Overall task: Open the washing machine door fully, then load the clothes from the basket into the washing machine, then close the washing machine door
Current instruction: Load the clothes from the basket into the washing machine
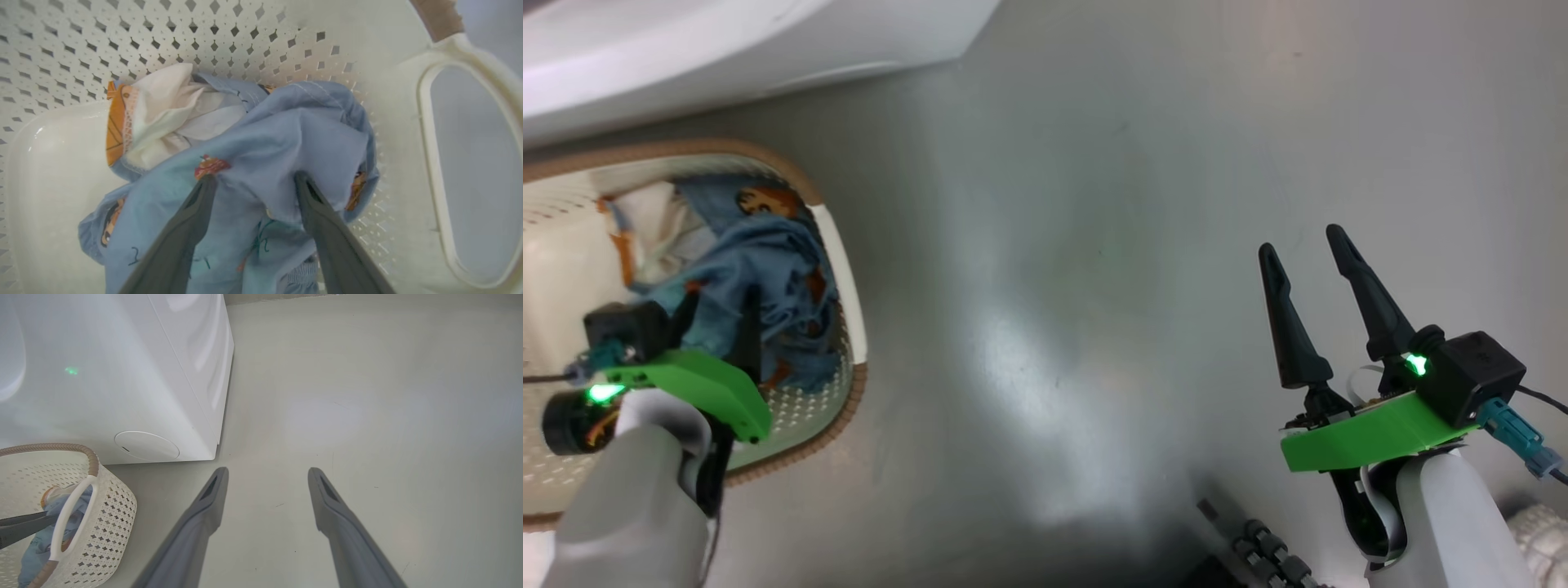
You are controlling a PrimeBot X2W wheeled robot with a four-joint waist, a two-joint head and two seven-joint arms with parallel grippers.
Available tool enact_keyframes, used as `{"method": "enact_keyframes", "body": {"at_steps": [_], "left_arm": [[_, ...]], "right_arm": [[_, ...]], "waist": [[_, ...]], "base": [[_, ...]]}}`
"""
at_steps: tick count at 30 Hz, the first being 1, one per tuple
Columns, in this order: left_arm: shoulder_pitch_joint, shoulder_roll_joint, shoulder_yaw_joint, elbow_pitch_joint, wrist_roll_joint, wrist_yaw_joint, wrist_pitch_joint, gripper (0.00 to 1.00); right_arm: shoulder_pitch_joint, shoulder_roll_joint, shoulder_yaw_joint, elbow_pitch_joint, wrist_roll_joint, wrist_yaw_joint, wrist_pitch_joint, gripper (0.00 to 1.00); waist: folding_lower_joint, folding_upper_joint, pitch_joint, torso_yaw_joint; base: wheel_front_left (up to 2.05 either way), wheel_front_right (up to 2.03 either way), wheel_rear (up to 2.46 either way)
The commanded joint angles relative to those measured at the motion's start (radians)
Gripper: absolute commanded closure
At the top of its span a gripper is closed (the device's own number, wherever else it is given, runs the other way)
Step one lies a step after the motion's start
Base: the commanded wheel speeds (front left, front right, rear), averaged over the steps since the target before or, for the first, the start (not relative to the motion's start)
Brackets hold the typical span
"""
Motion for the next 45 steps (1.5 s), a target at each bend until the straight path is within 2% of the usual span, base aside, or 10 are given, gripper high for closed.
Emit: {"method": "enact_keyframes", "body": {"at_steps": [1,17,18,19,20,27,38,42,45], "left_arm": [[-0.001,0.036,0.016,0.015,-0.012,-0.003,-0.003,0.0],[-0.147,0.03,0.04,0.228,-0.079,0.002,0.095,0.0],[-0.149,0.028,0.043,0.233,-0.086,0.001,0.097,0.09],[-0.151,0.025,0.04,0.237,-0.088,0.0,0.097,0.69],[-0.15,0.022,0.034,0.238,-0.086,0.0,0.094,1.0],[-0.097,-0.008,0.006,0.233,-0.1,-0.003,0.032,1.0],[0.029,-0.042,-0.021,0.145,-0.118,-0.003,-0.033,1.0],[0.084,-0.043,0.02,0.034,-0.101,0.002,-0.034,1.0],[0.164,-0.05,0.084,-0.103,-0.062,0.021,-0.034,1.0]], "right_arm": [[0.015,0.002,0.025,-0.022,0.011,0.002,-0.012,0.0],[0.004,0.004,0.028,-0.018,0.031,0.002,-0.012,0.0],[0.004,0.004,0.027,-0.017,0.03,0.002,-0.012,0.0],[0.003,0.004,0.026,-0.016,0.029,0.002,-0.012,0.0],[0.003,0.004,0.025,-0.016,0.028,0.002,-0.012,0.0],[-0.003,0.004,0.023,-0.014,0.017,0.002,-0.012,0.0],[0.017,-0.012,0.012,-0.005,0.004,0.002,-0.012,0.0],[0.027,-0.026,0.012,-0.002,0.004,0.002,-0.012,0.0],[0.038,-0.034,0.014,0.003,0.005,0.002,-0.012,0.0]], "waist": [[0.0,-0.0001,0.035,-0.024],[0.0,-0.0001,0.075,-0.06],[0.0,-0.0001,0.071,-0.059],[0.0,-0.0001,0.065,-0.057],[0.0,-0.0001,0.059,-0.054],[0.0,-0.0001,-0.023,-0.027],[0.0,-0.0001,-0.181,0.046],[0.0,-0.0001,-0.24,0.082],[0.0,-0.0001,-0.301,0.111]], "base": [[0.0,0.0,0.0],[0.0,0.0,0.0],[0.0,0.0,0.0],[0.0,0.0,0.0],[0.0,0.0,0.0],[0.0,0.0,0.0],[0.0,0.0,0.0],[0.0,0.0,0.0],[0.0,0.0,0.0]]}}
